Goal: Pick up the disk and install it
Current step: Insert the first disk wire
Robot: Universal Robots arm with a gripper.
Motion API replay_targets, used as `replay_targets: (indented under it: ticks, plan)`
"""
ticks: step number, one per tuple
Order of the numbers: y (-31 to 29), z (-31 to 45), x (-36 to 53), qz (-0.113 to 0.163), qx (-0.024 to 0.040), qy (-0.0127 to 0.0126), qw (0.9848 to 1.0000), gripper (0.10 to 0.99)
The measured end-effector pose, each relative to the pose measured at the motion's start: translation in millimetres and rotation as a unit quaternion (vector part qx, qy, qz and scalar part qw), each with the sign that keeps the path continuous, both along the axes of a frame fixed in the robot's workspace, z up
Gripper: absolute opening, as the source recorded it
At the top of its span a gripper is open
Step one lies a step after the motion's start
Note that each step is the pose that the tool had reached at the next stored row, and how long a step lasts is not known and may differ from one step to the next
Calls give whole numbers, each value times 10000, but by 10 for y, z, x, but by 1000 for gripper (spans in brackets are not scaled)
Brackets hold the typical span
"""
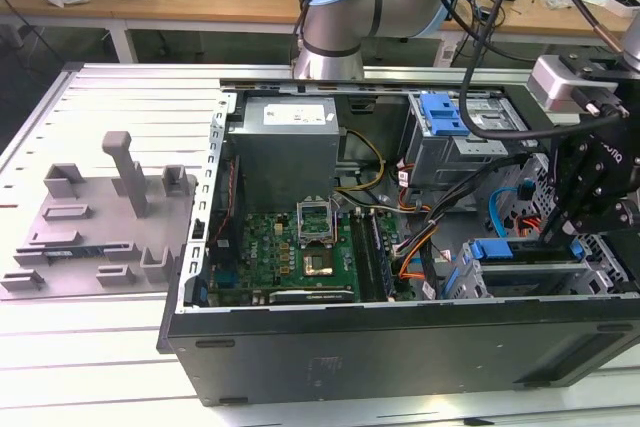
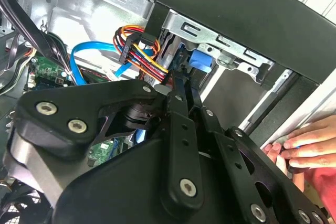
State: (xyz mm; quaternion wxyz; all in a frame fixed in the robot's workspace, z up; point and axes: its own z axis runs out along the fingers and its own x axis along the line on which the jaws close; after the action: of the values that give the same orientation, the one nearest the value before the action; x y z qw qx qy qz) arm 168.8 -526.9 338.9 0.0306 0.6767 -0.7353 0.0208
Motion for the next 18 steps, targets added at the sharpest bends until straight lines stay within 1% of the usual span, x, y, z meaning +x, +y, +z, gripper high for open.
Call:
replay_targets:
  ticks: [6,9,10,13,18]
  plan:
    - [0,-3,0,3,2,0,10000,169]
    - [0,39,0,2,11,1,10000,169]
    - [-1,72,0,3,2,0,10000,169]
    - [0,152,-1,3,2,0,10000,169]
    - [0,154,-2,3,-3,0,10000,169]
